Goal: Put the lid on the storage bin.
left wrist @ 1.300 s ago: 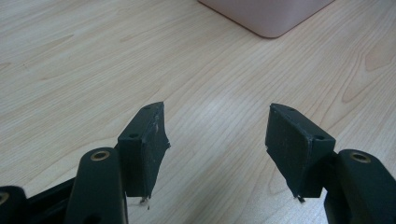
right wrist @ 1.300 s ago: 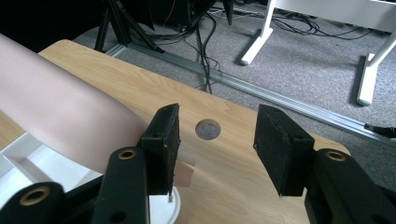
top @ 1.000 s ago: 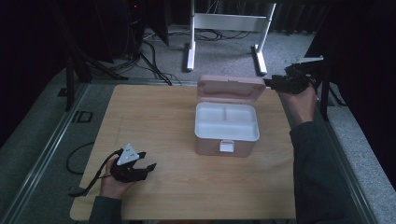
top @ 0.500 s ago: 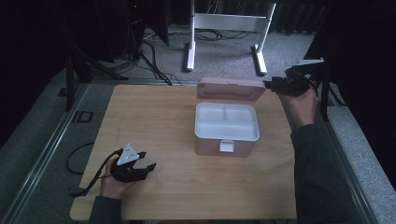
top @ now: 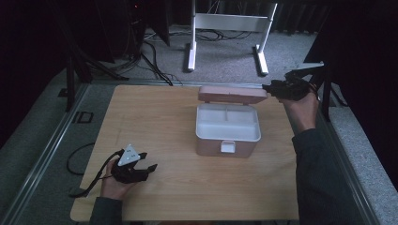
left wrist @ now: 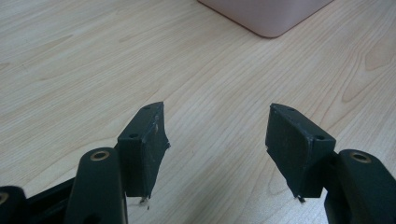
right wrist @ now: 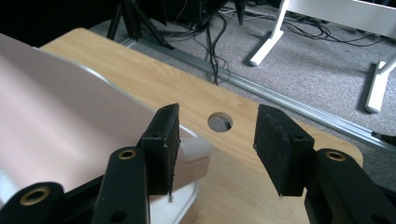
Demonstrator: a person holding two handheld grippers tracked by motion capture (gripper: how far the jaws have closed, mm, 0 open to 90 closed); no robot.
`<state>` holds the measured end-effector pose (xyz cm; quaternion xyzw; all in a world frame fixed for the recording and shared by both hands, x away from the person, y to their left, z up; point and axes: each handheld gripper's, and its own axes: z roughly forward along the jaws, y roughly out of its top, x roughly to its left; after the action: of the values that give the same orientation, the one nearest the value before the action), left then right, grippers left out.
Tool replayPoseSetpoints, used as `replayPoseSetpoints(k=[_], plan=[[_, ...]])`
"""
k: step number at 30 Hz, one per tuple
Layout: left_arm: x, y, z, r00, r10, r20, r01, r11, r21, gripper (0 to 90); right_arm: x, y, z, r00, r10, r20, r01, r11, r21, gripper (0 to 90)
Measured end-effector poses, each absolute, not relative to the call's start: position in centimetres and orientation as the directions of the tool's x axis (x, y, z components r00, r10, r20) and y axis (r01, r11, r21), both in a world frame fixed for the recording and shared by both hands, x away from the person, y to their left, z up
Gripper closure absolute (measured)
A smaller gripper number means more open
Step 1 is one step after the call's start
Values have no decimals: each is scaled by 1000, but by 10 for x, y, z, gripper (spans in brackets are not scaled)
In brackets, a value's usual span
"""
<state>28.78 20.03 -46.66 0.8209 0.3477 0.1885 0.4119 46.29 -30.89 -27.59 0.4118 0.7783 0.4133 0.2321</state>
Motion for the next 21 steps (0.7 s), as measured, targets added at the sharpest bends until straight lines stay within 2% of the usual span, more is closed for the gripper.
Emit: replayPoseSetpoints(k=[21], plan=[[287,201,-467,686,727,23,416,-418,807,381,445,-305,-294,-586,808,-59,430,372,823,496]])
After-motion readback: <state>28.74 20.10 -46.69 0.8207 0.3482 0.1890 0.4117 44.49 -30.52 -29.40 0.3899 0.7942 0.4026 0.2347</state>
